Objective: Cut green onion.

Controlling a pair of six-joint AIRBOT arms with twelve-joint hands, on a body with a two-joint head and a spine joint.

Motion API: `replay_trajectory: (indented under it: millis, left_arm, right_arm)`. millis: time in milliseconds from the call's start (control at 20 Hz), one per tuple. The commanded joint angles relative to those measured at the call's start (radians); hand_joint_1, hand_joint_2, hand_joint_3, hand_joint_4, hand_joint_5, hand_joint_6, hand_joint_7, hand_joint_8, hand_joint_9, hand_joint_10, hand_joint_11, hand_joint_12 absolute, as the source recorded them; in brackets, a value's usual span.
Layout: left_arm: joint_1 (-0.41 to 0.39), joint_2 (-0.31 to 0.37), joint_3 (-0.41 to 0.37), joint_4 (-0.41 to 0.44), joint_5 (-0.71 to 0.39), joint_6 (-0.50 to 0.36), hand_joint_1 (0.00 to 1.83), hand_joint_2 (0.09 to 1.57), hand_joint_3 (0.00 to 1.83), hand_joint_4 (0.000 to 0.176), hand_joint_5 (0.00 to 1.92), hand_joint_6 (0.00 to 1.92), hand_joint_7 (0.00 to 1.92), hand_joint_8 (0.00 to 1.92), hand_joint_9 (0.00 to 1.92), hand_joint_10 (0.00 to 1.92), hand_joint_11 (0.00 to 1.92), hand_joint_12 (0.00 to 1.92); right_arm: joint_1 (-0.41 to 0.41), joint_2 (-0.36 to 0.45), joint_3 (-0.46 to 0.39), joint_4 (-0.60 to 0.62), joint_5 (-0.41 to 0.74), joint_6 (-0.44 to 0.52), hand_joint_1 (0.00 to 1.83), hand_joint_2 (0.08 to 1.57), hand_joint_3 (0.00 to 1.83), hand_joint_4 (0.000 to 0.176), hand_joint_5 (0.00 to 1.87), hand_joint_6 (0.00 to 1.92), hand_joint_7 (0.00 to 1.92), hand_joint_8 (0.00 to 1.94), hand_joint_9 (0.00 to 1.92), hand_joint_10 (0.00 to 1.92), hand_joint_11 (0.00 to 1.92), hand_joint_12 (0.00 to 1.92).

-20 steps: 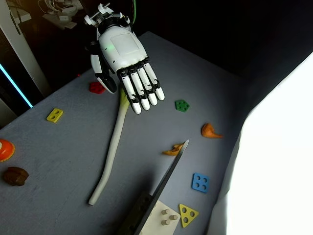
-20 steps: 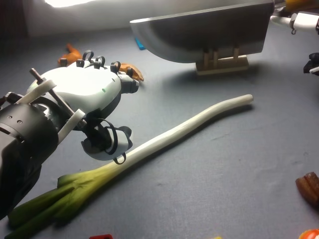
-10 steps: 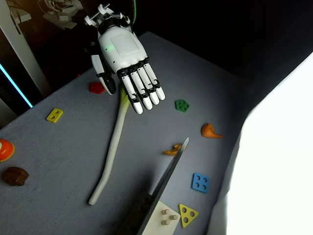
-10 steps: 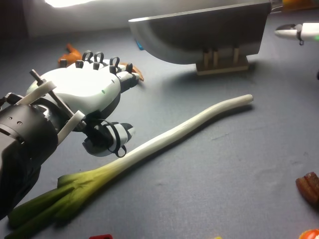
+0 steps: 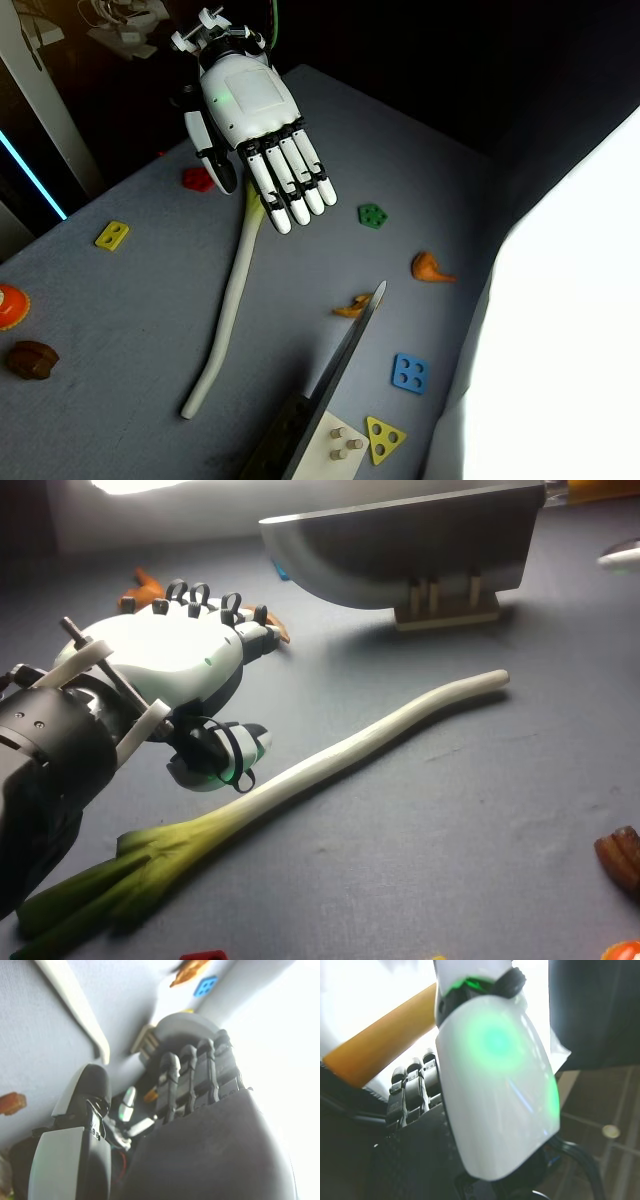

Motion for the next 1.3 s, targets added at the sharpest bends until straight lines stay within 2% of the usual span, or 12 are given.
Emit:
replay_trajectory:
  millis: [0,50,100,150,450,550,650,750,800,900,1000,1250]
  left_arm:
    - [-0.016,0.006,0.002,0.075,0.032,0.002,0.70,1.31,0.14,0.000,0.24,0.00,0.16,0.00,0.07,0.00,0.00,0.22]
    - [-0.016,0.006,0.002,0.075,0.032,0.002,0.70,1.31,0.14,0.000,0.24,0.00,0.16,0.00,0.07,0.00,0.00,0.23]
    - [-0.017,0.008,0.000,0.075,0.032,0.002,0.56,1.32,0.12,0.000,0.16,0.00,0.13,0.00,0.06,0.00,0.00,0.04]
    - [-0.019,0.007,0.000,0.075,0.032,0.002,0.53,1.32,0.11,0.000,0.15,0.00,0.12,0.00,0.05,0.00,0.00,0.01]
    - [-0.026,0.006,-0.003,0.067,0.039,0.002,0.50,1.31,0.08,0.000,0.13,0.00,0.10,0.00,0.06,0.01,0.00,0.00]
    - [-0.022,0.006,-0.004,0.067,0.039,0.002,0.50,1.31,0.07,0.000,0.13,0.00,0.10,0.00,0.06,0.01,0.00,0.00]
    - [-0.016,0.006,-0.003,0.067,0.039,0.002,0.46,1.31,0.03,0.001,0.12,0.00,0.10,0.00,0.09,0.01,0.00,0.10]
    - [-0.010,0.009,-0.003,0.071,0.030,0.002,0.45,1.32,0.02,0.001,0.12,0.00,0.10,0.00,0.09,0.01,0.00,0.14]
    - [-0.009,0.011,-0.004,0.071,0.025,0.002,0.45,1.32,0.02,0.001,0.12,0.00,0.10,0.00,0.09,0.01,0.00,0.14]
    - [-0.020,0.011,-0.009,0.061,0.030,0.002,0.36,1.31,0.01,0.011,0.13,0.00,0.08,0.00,0.09,0.01,0.00,0.21]
    - [-0.026,0.011,-0.012,0.063,0.034,0.002,0.36,1.31,0.01,0.012,0.13,0.00,0.07,0.00,0.09,0.01,0.00,0.21]
    - [-0.027,0.011,-0.014,0.067,0.040,0.002,0.26,1.31,0.00,0.020,0.18,0.01,0.13,0.01,0.12,0.01,0.00,0.38]
  right_arm:
    - [0.010,0.020,0.009,0.064,0.114,0.034,0.84,0.88,0.00,0.047,0.00,0.00,0.00,0.00,0.00,0.00,0.00,0.00]
    - [0.013,0.033,0.008,0.021,0.128,0.073,0.84,0.88,0.00,0.047,0.00,0.00,0.00,0.00,0.00,0.00,0.00,0.00]
    - [0.017,0.062,-0.018,-0.014,0.107,0.091,0.58,0.96,0.02,0.022,0.00,0.00,0.00,0.00,0.00,0.00,0.00,0.00]
    - [0.017,0.094,-0.058,-0.015,0.092,0.087,0.48,0.98,0.03,0.017,0.00,0.00,0.00,0.00,0.00,0.00,0.00,0.00]
    - [-0.016,0.368,-0.428,-0.015,0.153,-0.097,0.39,1.02,0.04,0.014,0.02,0.01,0.02,0.01,0.01,0.00,0.04,0.02]
    - [-0.023,0.470,-0.598,-0.015,0.141,-0.223,0.38,1.05,0.00,0.014,0.03,0.01,0.03,0.01,0.02,0.00,0.00,0.23]
    - [-0.014,0.530,-0.710,-0.007,0.095,-0.273,0.27,1.09,0.00,0.001,0.11,0.02,0.11,0.01,0.07,0.02,0.00,0.52]
    - [0.021,0.586,-0.832,-0.007,0.045,-0.325,0.26,1.10,0.00,0.000,0.12,0.02,0.12,0.01,0.08,0.02,0.00,0.54]
    - [0.024,0.597,-0.861,-0.008,0.045,-0.351,0.26,1.10,0.00,0.000,0.12,0.02,0.12,0.01,0.08,0.02,0.00,0.55]
    - [0.057,0.621,-0.928,-0.028,0.044,-0.396,0.16,1.15,0.01,0.000,0.25,0.05,0.20,0.01,0.15,0.04,0.00,0.79]
    - [0.081,0.630,-0.968,-0.031,0.037,-0.401,0.16,1.16,0.01,0.000,0.25,0.04,0.21,0.01,0.15,0.04,0.00,0.81]
    - [0.066,0.631,-0.994,-0.038,0.037,-0.419,0.11,1.18,0.01,0.000,0.38,0.06,0.36,0.02,0.28,0.07,0.00,1.17]
